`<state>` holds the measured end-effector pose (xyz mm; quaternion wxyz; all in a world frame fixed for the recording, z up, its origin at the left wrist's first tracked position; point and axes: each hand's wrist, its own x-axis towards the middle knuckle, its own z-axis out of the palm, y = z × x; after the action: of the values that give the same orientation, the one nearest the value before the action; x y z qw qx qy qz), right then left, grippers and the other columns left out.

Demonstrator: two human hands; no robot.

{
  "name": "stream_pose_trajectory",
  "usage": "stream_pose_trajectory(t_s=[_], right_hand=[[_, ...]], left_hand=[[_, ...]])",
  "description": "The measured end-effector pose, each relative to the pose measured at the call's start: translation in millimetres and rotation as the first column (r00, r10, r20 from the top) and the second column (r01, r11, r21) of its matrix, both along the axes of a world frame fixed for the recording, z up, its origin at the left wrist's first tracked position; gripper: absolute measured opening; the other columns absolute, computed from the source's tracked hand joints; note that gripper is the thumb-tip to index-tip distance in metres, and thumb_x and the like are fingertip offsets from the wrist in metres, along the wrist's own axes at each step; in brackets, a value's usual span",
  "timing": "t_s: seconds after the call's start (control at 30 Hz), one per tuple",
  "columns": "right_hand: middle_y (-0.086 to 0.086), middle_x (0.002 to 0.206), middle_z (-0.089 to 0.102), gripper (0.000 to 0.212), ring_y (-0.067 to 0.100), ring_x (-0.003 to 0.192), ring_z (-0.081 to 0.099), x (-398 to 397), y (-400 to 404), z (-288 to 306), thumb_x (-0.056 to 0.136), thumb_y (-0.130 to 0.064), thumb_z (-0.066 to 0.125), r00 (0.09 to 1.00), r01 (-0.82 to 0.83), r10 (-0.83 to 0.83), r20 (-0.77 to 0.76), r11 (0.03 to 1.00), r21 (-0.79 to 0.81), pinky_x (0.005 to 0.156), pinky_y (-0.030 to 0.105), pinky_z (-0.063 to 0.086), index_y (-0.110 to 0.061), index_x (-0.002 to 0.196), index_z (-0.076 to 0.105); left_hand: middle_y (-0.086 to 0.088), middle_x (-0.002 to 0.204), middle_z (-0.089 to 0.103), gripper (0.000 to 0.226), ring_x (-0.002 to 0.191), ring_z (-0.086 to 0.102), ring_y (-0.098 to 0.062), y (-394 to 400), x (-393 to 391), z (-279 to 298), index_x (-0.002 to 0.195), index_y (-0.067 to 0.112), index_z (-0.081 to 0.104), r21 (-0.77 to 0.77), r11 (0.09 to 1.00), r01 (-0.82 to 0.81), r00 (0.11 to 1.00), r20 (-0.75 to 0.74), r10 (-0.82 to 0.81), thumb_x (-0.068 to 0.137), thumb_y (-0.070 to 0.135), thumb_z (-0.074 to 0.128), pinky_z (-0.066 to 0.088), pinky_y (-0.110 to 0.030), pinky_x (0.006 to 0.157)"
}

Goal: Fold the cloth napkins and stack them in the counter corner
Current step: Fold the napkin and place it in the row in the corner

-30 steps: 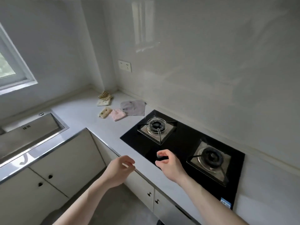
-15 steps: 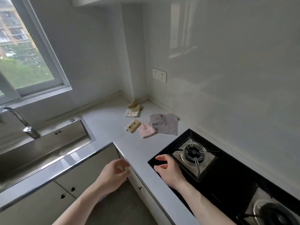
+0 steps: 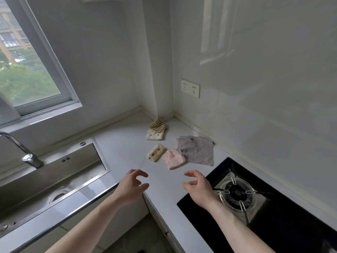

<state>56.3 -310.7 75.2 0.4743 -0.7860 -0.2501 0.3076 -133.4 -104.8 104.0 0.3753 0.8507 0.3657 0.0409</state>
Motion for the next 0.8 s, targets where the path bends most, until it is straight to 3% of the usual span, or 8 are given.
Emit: stream_pose_trajectory(t_s=[0.2,0.37,0.57,0.67,0.8], right_hand=[[-0.006,0.119,0.061,0.030,0.002,0.102,0.061,31,28,-18,0.091,-0.023,0.070,0.993,0.120,-0.119,0.022,0.992,-0.034,0.068,0.011,0.042,-0.032,0.118,0.059],[-0.012,0.126,0.057,0.032,0.002,0.103,0.061,49,72,-40,0.090,-0.025,0.069,0.972,0.236,-0.234,0.036,0.968,-0.081,0.072,0.014,0.045,-0.032,0.119,0.058],[-0.012,0.128,0.055,0.039,0.005,0.100,0.061,63,143,-71,0.092,-0.028,0.069,0.922,0.387,-0.380,0.073,0.907,-0.167,0.078,0.022,0.048,-0.029,0.128,0.057],[-0.012,0.126,0.055,0.038,0.008,0.100,0.062,69,172,-85,0.092,-0.026,0.069,0.899,0.438,-0.429,0.090,0.877,-0.197,0.079,0.024,0.049,-0.029,0.128,0.058],[-0.009,0.128,0.057,0.041,0.011,0.103,0.061,81,187,-103,0.092,-0.025,0.070,0.892,0.451,-0.425,0.155,0.859,-0.242,0.084,0.025,0.046,-0.027,0.131,0.057]], left_hand=[[0.005,0.124,0.049,0.027,0.096,0.067,-0.010,75,69,-19,0.116,0.028,0.065,0.034,0.996,0.078,0.993,-0.089,-0.075,0.089,0.025,0.070,0.051,-0.027,0.073],[0.001,0.123,0.052,0.030,0.098,0.067,-0.017,142,125,-45,0.118,0.027,0.064,0.055,0.964,0.259,0.952,-0.185,-0.245,0.089,0.027,0.073,0.051,-0.029,0.089],[-0.001,0.126,0.056,0.039,0.107,0.063,-0.022,212,187,-80,0.125,0.026,0.064,0.054,0.869,0.492,0.840,-0.292,-0.458,0.086,0.033,0.069,0.050,-0.031,0.095],[-0.004,0.127,0.057,0.039,0.113,0.061,-0.023,226,215,-99,0.126,0.022,0.063,0.056,0.814,0.579,0.790,-0.286,-0.542,0.087,0.027,0.067,0.046,-0.026,0.091],[0.000,0.133,0.054,0.040,0.116,0.059,-0.021,223,249,-121,0.128,0.028,0.061,0.064,0.756,0.651,0.744,-0.250,-0.620,0.088,0.029,0.064,0.045,-0.028,0.099]])
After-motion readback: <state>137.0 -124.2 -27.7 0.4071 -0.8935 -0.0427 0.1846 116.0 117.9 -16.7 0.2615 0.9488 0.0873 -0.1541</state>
